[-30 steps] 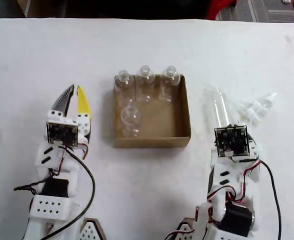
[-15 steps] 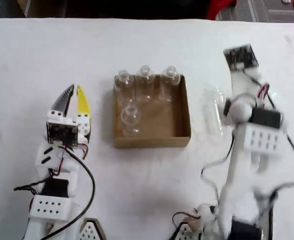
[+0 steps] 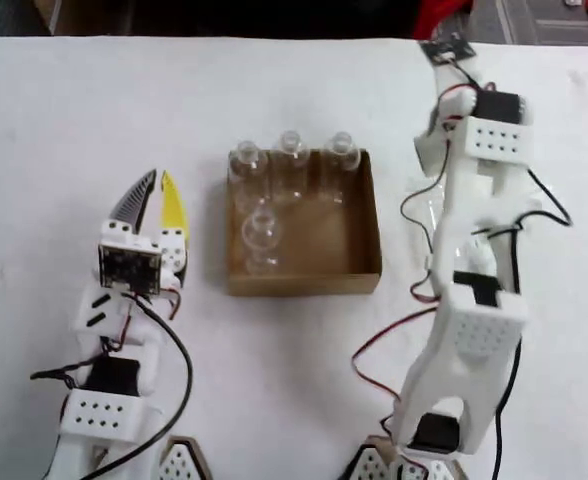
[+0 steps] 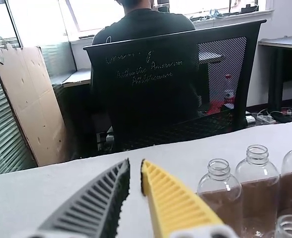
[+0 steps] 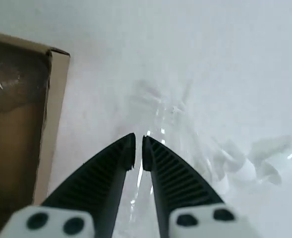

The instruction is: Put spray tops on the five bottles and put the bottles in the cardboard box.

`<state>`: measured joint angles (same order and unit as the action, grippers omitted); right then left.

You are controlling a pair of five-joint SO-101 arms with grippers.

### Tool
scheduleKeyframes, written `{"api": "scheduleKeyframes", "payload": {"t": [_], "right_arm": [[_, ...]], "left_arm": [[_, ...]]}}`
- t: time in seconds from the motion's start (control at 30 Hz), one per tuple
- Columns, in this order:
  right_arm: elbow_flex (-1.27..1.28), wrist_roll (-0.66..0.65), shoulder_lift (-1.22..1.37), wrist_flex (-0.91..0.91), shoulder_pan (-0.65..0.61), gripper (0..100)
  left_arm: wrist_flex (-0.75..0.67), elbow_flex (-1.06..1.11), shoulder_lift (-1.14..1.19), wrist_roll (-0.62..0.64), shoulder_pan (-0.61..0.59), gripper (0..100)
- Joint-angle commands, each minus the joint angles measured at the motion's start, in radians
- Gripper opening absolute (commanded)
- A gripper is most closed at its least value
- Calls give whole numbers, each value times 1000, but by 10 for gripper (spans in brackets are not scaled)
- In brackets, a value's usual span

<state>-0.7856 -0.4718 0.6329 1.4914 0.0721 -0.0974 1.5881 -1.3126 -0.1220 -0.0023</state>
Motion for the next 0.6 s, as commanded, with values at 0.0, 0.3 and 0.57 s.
{"api": "scheduleKeyframes", "payload": {"t": [0.0, 0.3, 0.57], "right_arm": [[-175, 0, 91, 8, -19, 19], [-374, 52, 278, 99, 24, 146], [-433, 54, 349, 108, 27, 150]], "left_arm": [[-21, -9, -13, -11, 13, 44], [-21, -9, -13, -11, 18, 46], [-21, -9, -13, -11, 18, 46]]}}
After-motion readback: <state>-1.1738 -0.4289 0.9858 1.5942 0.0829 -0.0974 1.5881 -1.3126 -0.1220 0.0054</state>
